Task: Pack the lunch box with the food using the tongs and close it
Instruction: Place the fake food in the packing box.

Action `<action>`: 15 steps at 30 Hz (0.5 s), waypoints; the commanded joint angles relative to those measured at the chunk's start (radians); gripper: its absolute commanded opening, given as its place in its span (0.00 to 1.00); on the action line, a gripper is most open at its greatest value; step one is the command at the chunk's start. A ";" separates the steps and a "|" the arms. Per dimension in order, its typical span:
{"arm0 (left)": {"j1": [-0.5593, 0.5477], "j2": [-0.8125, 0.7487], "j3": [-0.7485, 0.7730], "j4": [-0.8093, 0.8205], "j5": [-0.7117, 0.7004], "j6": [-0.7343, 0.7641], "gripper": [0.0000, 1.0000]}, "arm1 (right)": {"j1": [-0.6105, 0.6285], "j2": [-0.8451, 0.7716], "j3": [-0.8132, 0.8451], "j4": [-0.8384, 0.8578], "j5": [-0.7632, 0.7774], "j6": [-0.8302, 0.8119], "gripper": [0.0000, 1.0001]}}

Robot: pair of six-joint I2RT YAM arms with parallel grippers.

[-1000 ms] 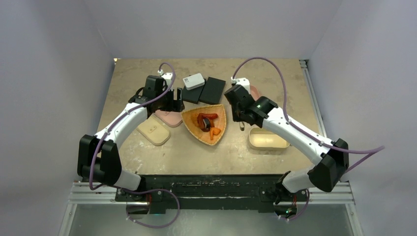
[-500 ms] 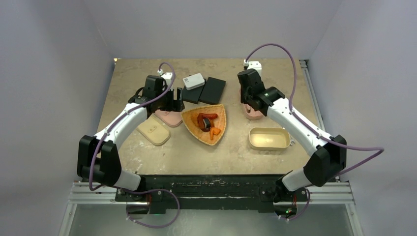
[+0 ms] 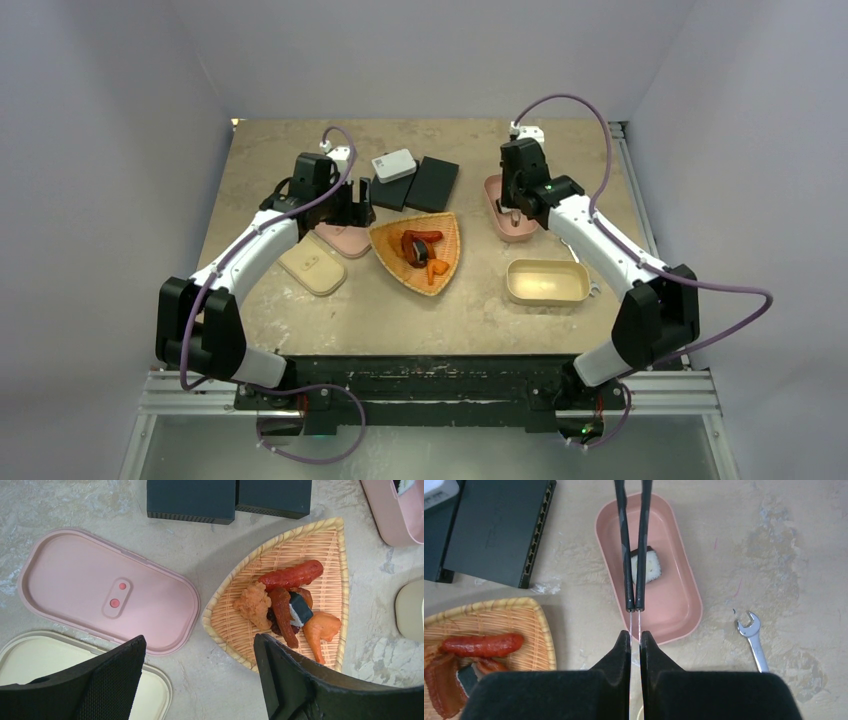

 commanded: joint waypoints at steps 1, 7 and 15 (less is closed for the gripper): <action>0.005 -0.040 -0.006 0.035 0.021 -0.010 0.79 | -0.021 0.006 -0.031 0.075 -0.045 -0.019 0.00; 0.005 -0.038 -0.007 0.035 0.018 -0.010 0.79 | -0.024 0.003 -0.028 0.075 -0.082 -0.021 0.00; 0.005 -0.037 -0.007 0.036 0.013 -0.008 0.79 | 0.004 -0.055 -0.057 0.066 -0.189 -0.058 0.00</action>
